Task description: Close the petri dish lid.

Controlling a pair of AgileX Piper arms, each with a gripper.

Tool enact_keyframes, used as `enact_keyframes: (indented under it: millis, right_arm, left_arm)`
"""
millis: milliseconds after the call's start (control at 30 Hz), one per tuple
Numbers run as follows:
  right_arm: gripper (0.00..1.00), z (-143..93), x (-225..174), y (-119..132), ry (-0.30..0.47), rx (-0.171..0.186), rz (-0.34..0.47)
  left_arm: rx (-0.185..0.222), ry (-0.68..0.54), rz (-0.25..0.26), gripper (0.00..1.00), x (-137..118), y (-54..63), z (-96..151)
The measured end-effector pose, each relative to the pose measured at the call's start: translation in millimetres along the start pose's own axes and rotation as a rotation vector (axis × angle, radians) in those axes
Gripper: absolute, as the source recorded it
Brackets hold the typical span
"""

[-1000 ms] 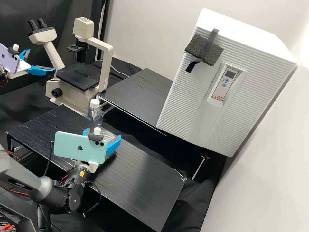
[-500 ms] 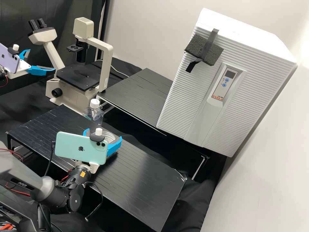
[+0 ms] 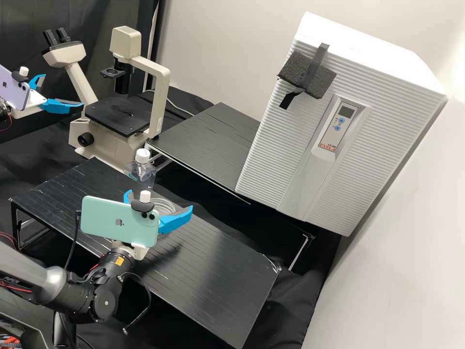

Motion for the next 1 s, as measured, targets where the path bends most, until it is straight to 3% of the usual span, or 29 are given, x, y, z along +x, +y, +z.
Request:
enact_keyframes:
  millis: [200, 500, 633, 900, 1000]
  right_arm:
    - [1.0, 1, 0, 0, -0.002, 0.005, 0.003]
    - [1.0, 16, 3, 9, -0.074, 0.122, 0.113]
    - [1.0, 18, 6, 11, -0.095, 0.099, 0.153]
    - [1.0, 10, 16, 8, -0.182, -0.009, 0.196]
    - [1.0, 8, 19, 6, -0.205, -0.02, 0.215]
  left_arm:
    - [0.0, 0.0, 0.0, 1.0, 0, 0.0, 0]
    - [0.0, 0.0, 0.0, 1.0, 0, 0.0, 0]
    - [0.0, 0.0, 0.0, 1.0, 0, 0.0, 0]
    - [0.0, 0.0, 0.0, 1.0, 0, 0.0, 0]
    - [0.0, 0.0, 0.0, 1.0, 0, 0.0, 0]
